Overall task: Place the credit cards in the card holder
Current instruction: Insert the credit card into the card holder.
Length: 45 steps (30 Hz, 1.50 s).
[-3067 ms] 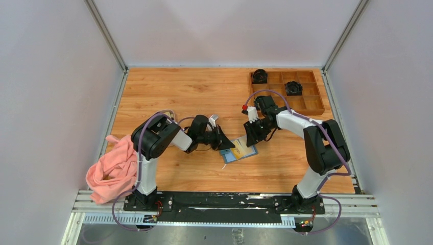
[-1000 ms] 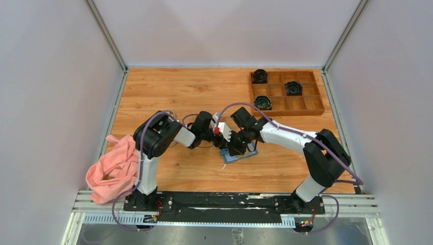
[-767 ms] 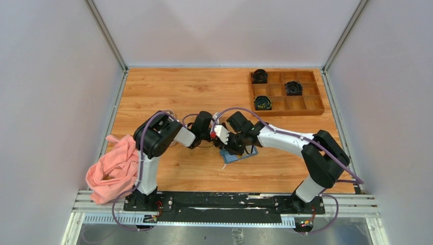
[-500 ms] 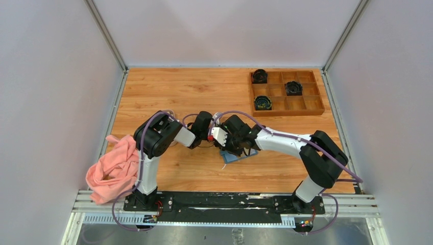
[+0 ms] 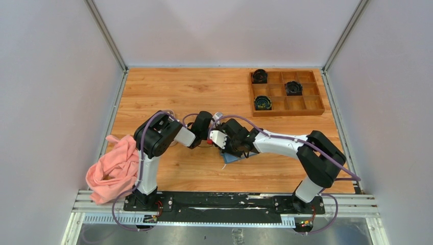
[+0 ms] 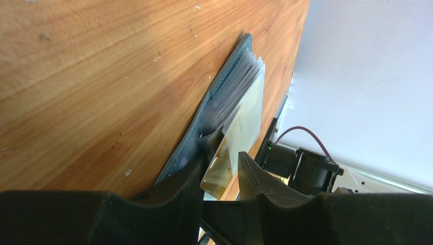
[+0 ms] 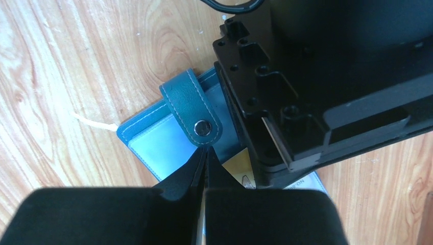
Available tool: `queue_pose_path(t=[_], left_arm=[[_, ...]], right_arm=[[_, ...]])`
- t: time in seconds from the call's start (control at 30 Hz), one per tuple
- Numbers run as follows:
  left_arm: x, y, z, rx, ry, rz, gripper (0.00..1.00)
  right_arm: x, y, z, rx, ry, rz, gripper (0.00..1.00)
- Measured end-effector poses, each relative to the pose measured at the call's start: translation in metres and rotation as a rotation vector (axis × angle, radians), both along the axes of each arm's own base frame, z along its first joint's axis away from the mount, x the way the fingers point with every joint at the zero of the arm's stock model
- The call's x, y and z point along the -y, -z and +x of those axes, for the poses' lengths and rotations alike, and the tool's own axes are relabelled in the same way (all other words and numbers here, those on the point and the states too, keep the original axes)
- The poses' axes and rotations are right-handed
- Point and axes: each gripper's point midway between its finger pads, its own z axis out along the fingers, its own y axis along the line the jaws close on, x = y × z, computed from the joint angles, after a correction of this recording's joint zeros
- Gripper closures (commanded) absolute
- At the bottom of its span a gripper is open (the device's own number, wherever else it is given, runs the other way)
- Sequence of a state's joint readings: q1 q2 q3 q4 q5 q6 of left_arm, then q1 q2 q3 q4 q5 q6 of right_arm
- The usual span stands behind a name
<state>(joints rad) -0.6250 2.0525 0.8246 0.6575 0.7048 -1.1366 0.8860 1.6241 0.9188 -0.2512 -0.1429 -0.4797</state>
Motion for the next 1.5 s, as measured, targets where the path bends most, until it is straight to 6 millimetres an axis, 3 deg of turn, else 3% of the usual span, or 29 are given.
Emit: queue_pose_path(t=[0.47, 1.1, 1.3, 1.5], left_arm=[[0.001, 0.000, 0.000, 0.003, 0.012, -0.011, 0.60], [0.003, -0.001, 0.001, 0.012, 0.011, -0.017, 0.59], [0.003, -0.001, 0.002, 0.014, 0.012, -0.018, 0.58], [0.003, -0.003, 0.002, 0.014, 0.009, -0.016, 0.57]], right_arm=[[0.021, -0.001, 0.020, 0.118, 0.032, -0.110, 1.00], [0.035, -0.003, 0.026, 0.159, 0.029, -0.180, 1.00], [0.040, -0.010, 0.022, 0.111, 0.023, -0.156, 0.97], [0.041, -0.030, 0.006, -0.022, -0.013, -0.038, 0.93]])
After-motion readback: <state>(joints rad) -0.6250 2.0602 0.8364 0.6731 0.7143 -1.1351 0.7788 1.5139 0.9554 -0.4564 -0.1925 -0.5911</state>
